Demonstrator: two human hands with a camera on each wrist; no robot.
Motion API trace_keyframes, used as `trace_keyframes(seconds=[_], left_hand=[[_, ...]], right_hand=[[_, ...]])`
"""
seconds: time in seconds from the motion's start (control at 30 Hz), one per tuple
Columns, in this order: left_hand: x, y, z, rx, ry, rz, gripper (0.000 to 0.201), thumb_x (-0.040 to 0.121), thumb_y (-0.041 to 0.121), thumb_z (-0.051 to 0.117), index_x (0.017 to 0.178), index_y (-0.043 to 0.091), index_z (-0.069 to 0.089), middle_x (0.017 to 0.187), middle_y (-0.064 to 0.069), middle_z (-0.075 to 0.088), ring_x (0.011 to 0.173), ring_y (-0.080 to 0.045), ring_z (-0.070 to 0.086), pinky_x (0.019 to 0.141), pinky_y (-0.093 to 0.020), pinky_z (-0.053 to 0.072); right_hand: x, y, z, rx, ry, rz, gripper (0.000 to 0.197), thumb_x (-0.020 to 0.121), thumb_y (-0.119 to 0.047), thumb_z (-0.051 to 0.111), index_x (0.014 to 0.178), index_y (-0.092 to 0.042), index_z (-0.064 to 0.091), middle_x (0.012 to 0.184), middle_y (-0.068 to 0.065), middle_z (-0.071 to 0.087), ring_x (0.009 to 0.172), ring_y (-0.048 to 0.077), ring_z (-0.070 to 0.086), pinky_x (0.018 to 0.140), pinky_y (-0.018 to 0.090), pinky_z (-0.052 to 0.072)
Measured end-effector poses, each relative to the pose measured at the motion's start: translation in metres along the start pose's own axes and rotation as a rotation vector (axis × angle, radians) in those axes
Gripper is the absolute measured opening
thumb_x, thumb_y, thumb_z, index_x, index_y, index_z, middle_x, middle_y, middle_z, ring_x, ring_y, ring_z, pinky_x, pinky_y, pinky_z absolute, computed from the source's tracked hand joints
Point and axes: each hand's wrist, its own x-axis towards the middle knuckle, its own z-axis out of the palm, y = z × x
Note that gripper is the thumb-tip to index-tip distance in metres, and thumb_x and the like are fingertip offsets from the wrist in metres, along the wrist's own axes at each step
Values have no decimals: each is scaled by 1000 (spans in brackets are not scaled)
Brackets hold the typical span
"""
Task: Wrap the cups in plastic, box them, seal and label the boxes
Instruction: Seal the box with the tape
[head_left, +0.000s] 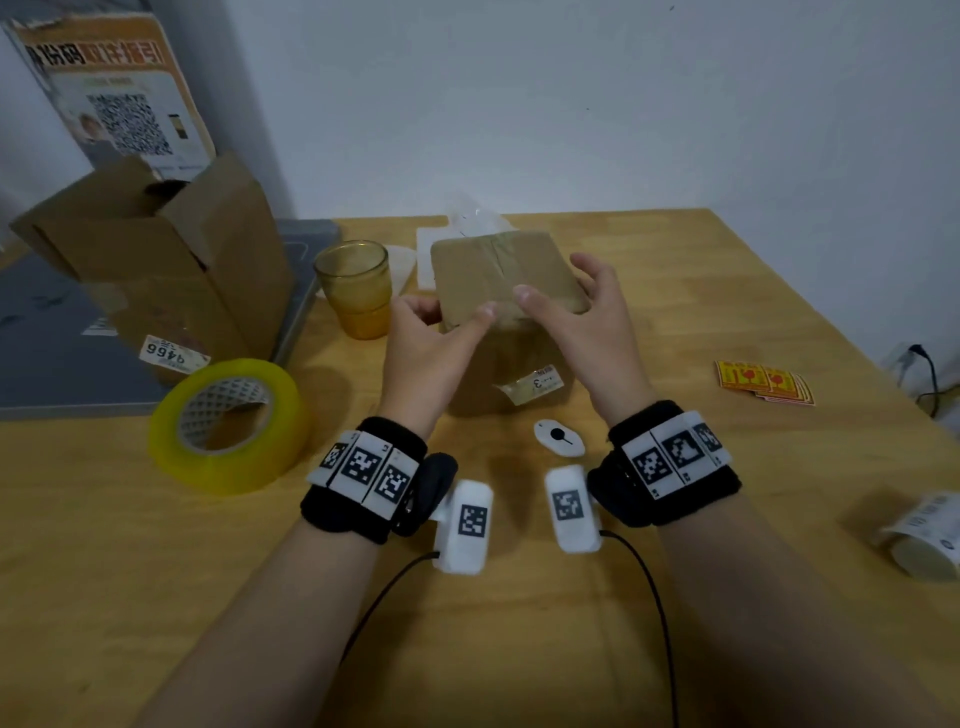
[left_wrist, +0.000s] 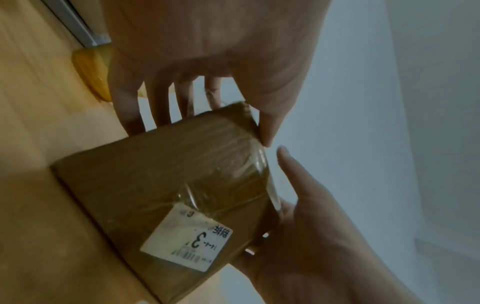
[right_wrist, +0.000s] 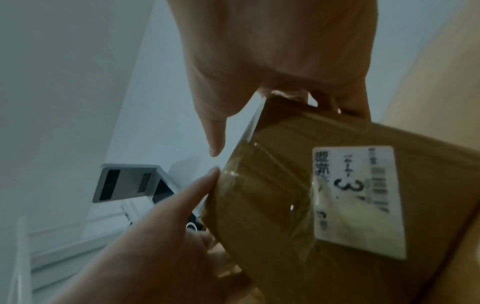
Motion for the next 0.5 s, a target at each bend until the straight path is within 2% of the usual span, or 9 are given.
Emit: trace_keyframes(seconds=[0.07, 0.13, 0.23, 0.33, 0.5], left_hand=[[0, -1, 6, 1, 16, 3, 51, 80, 46, 83, 104, 27, 43, 109, 5, 59, 97, -11, 67, 86, -39, 60], [1, -2, 10, 2, 34, 8, 53, 80, 48, 81, 107, 27, 41, 110, 5, 58, 96, -12, 66, 86, -41, 60], [3, -2, 11, -4, 40, 4, 51, 76, 50, 80, 102, 31, 41, 109, 6, 60, 95, -14, 67, 86, -46, 60], [6, -5, 8, -29, 56, -11, 47, 74, 48, 82, 99, 32, 46, 104, 10, 60, 94, -14, 67, 87, -47, 60], [5, -7, 2, -100, 50, -33, 46, 64, 51, 85, 91, 30, 54, 90, 10, 62, 86, -18, 69, 81, -49, 59]], right_hand=[[2, 1, 2, -39, 6, -19, 96, 76, -43, 90, 152, -27, 34, 121, -15, 56, 105, -1, 62, 84, 19, 58], [4, 1, 2, -59, 24, -12, 103, 72, -43, 92, 153, -29, 30, 119, -12, 57, 104, 3, 64, 88, 25, 59], [6, 5, 2, -51, 59, -1, 104, 70, -45, 92, 149, -32, 26, 116, -7, 61, 103, 9, 67, 92, 34, 59], [7, 7, 2, -39, 80, 6, 94, 73, -43, 91, 145, -32, 31, 107, -9, 63, 94, 5, 68, 84, 28, 59], [12, 12, 2, -83, 116, 16, 67, 70, -50, 88, 125, -34, 53, 103, -12, 67, 89, 7, 71, 80, 36, 63]])
